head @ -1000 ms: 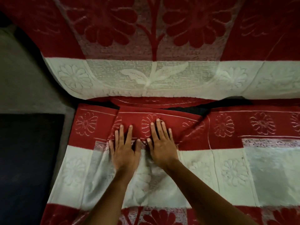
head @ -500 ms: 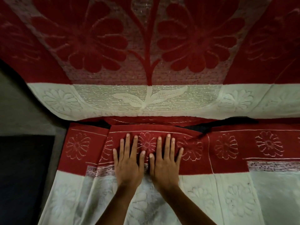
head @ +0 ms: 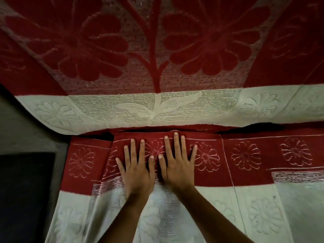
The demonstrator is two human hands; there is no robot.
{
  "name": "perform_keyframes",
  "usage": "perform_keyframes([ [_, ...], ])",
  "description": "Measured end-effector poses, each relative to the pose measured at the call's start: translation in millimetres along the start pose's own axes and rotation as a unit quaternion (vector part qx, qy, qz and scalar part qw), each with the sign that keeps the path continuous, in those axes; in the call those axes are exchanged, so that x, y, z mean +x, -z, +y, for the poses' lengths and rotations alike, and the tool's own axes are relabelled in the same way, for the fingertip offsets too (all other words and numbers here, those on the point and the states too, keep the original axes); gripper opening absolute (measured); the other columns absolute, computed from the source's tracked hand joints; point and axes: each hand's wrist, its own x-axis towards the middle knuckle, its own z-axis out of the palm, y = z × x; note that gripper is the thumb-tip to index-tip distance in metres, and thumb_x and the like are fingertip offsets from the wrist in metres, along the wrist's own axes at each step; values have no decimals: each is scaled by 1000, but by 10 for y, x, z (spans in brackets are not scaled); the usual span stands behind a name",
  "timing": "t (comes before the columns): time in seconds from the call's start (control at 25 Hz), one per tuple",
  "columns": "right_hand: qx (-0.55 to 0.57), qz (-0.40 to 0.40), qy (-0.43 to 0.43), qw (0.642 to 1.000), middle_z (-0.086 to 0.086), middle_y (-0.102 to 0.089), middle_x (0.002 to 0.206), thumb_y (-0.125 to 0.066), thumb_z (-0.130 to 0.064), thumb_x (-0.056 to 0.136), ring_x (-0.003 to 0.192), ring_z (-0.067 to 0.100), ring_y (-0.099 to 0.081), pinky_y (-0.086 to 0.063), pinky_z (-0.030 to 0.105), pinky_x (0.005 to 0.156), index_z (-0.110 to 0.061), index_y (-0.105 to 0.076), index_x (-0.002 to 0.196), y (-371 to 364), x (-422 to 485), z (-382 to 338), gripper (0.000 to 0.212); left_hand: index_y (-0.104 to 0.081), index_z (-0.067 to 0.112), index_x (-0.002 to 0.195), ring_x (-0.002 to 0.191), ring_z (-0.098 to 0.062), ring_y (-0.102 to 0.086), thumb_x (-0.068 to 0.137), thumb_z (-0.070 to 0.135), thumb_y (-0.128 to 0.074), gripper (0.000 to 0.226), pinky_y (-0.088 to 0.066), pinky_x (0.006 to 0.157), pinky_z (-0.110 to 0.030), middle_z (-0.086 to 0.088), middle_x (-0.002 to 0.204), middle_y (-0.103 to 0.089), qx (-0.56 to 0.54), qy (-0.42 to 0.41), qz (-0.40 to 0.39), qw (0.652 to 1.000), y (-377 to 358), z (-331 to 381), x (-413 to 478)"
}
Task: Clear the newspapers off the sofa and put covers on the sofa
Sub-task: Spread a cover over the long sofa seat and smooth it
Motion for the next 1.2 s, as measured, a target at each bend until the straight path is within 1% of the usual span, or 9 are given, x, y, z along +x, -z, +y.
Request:
perform_keyframes([
  [0.2,10,21,-20,1000,10,-9,156,-19,-48,97,144,24,-6,-3,53,112,-17,-18,148,42,-158,114,60,-10,28,147,144,-19,-4,94,55,-12,60,-6,113,-51,1,156,-7,2,-17,0,1000,10,-71,-49],
  [0.52,-15,14,-41,999,15,-15,154,-18,-50,95,142,33,-13,-1,57,109,-12,-19,147,-11,-140,68,64,-17,25,147,144,-21,-6,94,53,-15,60,-4,114,-50,-1,156,-10,-3,-31,10,999,-15,-47,-35],
  [0.64,-12,-4,7,1000,16,-22,152,-12,-46,98,140,32,-21,-6,57,108,-11,-26,144,-7,-240,-195,59,-35,21,142,139,-26,-29,95,49,-18,57,-20,111,-50,-5,152,-27,-17,-57,3,998,108,-129,-19],
  [0.72,-11,-20,54,998,15,-26,151,-7,-44,100,139,31,-27,-14,58,107,-12,-28,142,-36,-326,-438,57,-51,15,131,127,-28,-47,93,42,-26,53,-34,103,-48,-8,144,-43,-51,-77,20,996,284,-284,26],
  [0.8,-4,-27,68,997,13,-29,150,-10,-43,100,138,31,-28,-18,62,107,-13,-30,141,-77,-372,-703,55,-57,12,123,118,-30,-53,92,39,-28,50,-39,98,-46,-11,136,-51,-87,-44,60,993,462,-551,116],
  [0.96,-6,-37,52,998,13,-34,148,-22,-43,98,137,30,-31,-19,67,106,-13,-35,139,-174,-379,-1276,52,-56,0,118,107,-40,-52,91,22,-43,37,-42,88,-45,-22,125,-53,-155,146,122,969,695,-1313,392],
  [1.04,-12,-38,37,999,16,-31,149,-23,-43,97,138,33,-28,-15,65,108,-13,-35,140,-226,-352,-1478,53,-53,-2,122,109,-41,-50,90,14,-51,36,-41,88,-44,-23,127,-49,-203,209,89,953,755,-1576,528],
  [1.12,-1,-33,17,999,18,-22,152,-22,-43,98,141,34,-18,-5,63,110,-13,-31,142,-284,-339,-1559,55,-50,1,127,112,-37,-48,92,20,-53,40,-39,91,-40,-20,131,-45,-180,198,37,963,787,-1642,591],
  [1.2,8,-35,4,999,17,-14,154,-19,-44,98,143,34,-10,-3,62,109,-13,-26,145,-311,-361,-1606,57,-46,5,132,115,-36,-48,92,27,-53,46,-39,92,-39,-18,134,-43,-189,197,3,962,799,-1664,623],
])
